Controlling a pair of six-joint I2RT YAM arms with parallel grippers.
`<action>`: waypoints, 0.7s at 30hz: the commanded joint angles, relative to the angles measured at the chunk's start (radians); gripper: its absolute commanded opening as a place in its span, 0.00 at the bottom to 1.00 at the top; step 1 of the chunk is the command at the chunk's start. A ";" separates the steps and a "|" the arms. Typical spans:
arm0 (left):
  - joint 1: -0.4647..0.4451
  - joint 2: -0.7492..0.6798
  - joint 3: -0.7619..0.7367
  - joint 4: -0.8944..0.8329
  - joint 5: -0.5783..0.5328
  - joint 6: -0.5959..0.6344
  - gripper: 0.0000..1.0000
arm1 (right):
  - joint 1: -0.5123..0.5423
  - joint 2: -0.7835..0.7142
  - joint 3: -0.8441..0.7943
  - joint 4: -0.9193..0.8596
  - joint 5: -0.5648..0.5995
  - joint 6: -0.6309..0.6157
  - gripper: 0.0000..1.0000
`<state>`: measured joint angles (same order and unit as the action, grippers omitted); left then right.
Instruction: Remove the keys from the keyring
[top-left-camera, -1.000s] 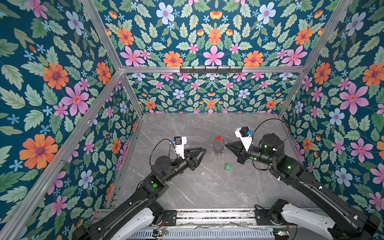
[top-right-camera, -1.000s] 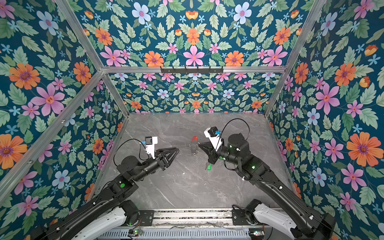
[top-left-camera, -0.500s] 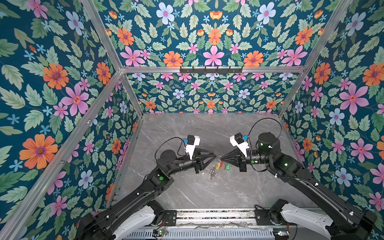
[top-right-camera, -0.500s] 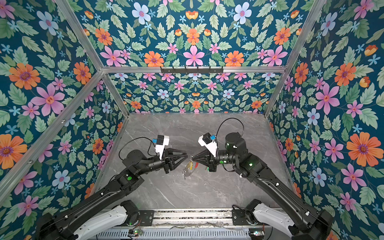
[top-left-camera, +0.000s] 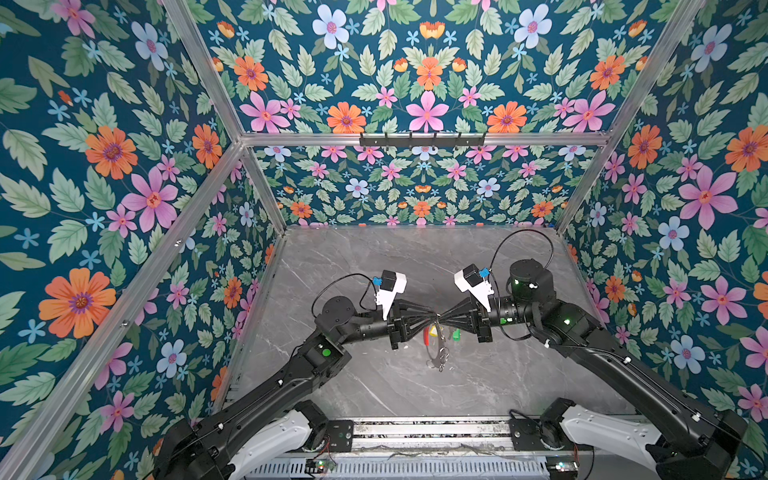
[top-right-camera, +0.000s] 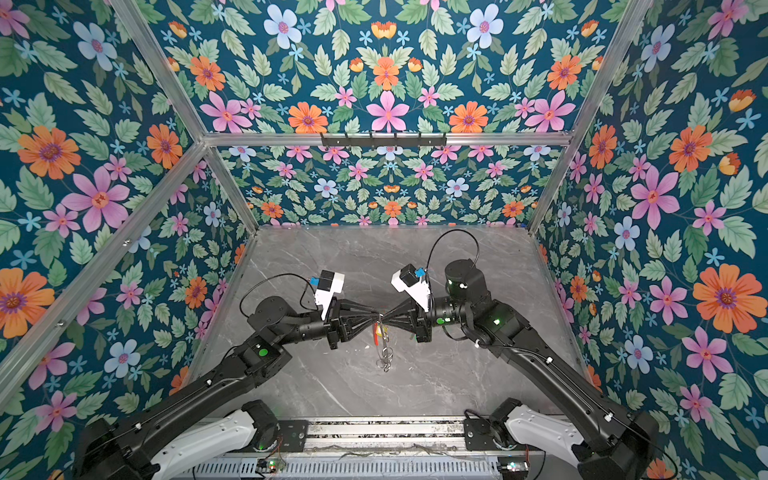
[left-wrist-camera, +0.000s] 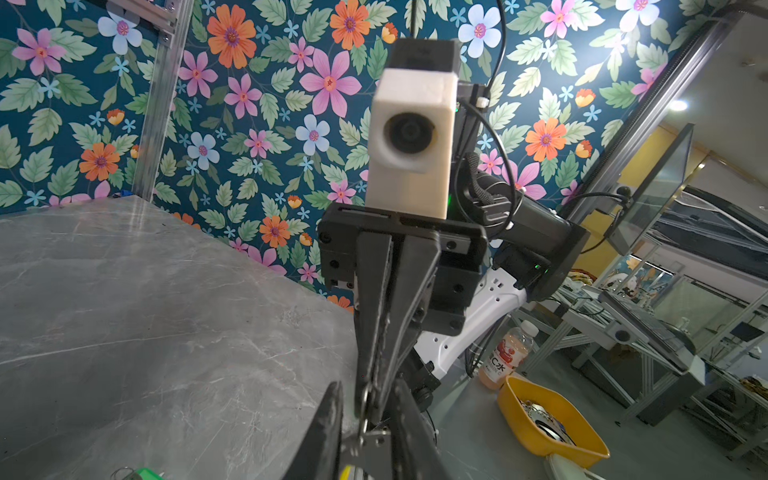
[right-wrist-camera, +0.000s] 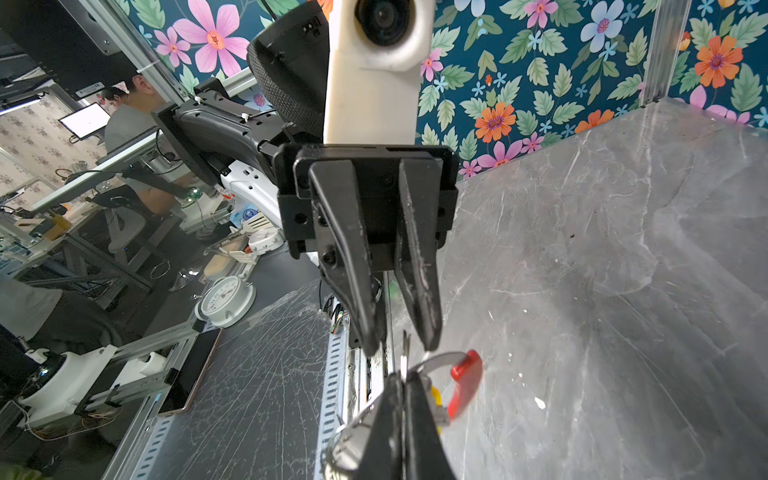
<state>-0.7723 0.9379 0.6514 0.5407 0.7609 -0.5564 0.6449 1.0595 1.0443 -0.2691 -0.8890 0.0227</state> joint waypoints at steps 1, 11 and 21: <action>0.000 0.002 0.002 0.034 0.027 -0.011 0.18 | -0.001 0.001 0.008 0.005 -0.012 -0.011 0.00; 0.001 0.009 -0.012 0.022 0.021 -0.016 0.21 | -0.007 -0.009 0.011 0.010 -0.008 -0.010 0.00; 0.000 0.017 -0.018 0.069 0.032 -0.044 0.14 | -0.007 0.003 0.008 0.028 -0.014 0.003 0.00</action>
<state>-0.7723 0.9520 0.6319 0.5541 0.7826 -0.5941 0.6376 1.0576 1.0489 -0.2848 -0.8860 0.0204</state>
